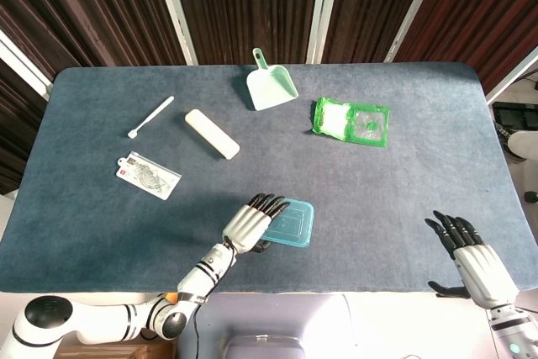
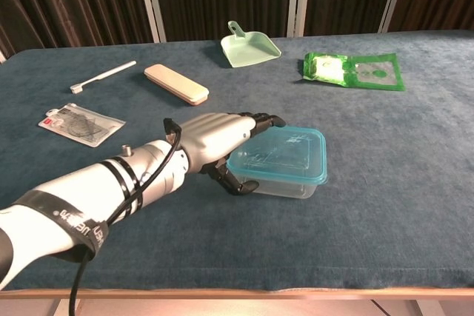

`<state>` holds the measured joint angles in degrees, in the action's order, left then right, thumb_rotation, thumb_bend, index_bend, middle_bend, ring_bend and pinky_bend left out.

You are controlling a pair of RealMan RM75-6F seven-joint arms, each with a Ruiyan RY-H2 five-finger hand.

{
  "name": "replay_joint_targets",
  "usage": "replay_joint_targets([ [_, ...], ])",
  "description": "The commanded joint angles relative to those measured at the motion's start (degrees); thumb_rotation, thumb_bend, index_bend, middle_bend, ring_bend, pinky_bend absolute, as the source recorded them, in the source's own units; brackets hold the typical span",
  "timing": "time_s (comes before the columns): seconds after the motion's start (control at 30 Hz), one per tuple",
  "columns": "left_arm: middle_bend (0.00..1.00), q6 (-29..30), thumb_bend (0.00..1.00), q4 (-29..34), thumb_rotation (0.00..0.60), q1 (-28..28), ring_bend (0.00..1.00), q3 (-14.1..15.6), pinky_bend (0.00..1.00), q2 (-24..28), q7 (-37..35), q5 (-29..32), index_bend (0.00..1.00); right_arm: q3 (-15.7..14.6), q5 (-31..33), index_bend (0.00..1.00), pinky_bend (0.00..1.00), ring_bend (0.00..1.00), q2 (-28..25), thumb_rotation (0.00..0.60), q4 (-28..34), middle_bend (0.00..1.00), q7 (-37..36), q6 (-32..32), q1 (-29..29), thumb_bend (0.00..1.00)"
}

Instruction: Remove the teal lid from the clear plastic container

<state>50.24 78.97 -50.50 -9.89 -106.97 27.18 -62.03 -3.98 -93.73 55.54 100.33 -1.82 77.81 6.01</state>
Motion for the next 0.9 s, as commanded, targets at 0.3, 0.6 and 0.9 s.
replay_joint_targets([
  [0.3, 0.55, 8.32, 0.36, 12.52, 0.600, 3.36, 0.44, 4.15, 0.48, 2.19, 10.70, 3.20, 0.00, 1.27, -6.34, 0.01, 0.00, 0.00, 8.53, 0.600, -5.59, 0.00, 1.95, -8.14, 8.31, 0.18],
  [0.6, 0.55, 8.86, 0.36, 11.98, 0.600, 4.20, 0.44, 4.04, 0.51, 1.31, 9.16, 3.50, 0.00, 0.50, -12.37, 0.29, 0.00, 0.00, 17.53, 0.600, -13.42, 0.00, -5.47, -12.79, 16.16, 0.25],
  [0.9, 0.54, 11.15, 0.36, 10.84, 0.600, 5.22, 0.42, 4.50, 0.50, 0.94, 8.23, 0.07, 0.00, -0.15, -16.26, 0.50, 0.00, 0.00, 25.89, 0.600, -21.21, 0.00, -12.24, -9.41, 20.24, 0.41],
])
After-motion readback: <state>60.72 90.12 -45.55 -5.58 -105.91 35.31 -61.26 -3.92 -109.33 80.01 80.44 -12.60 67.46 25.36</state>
